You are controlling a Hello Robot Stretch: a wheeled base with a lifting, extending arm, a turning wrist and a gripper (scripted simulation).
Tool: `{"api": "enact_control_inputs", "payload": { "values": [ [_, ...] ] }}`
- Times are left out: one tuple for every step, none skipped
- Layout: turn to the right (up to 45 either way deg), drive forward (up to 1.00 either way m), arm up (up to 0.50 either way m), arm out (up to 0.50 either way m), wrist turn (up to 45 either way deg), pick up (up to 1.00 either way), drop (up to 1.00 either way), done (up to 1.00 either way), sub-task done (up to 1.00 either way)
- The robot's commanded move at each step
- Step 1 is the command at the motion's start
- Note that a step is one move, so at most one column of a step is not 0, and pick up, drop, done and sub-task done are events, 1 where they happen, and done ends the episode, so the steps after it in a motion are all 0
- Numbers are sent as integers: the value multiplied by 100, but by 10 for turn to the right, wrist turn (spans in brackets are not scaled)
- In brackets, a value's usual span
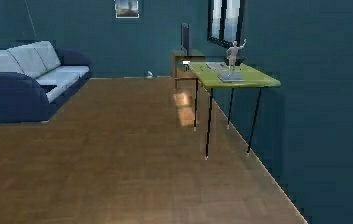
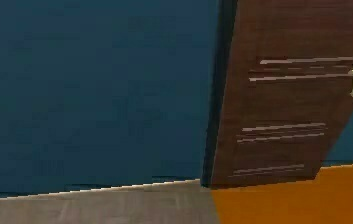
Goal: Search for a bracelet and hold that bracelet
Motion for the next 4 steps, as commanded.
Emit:
{"api": "enact_control_inputs", "payload": {
  "values": [
    [0,100,0,0,0,0,0,0,0],
    [90,0,0,0,0,0,0,0,0],
    [0,15,0,0,0,0,0,0,0],
    [-450,0,0,0,0,0,0,0,0]
  ]
}}
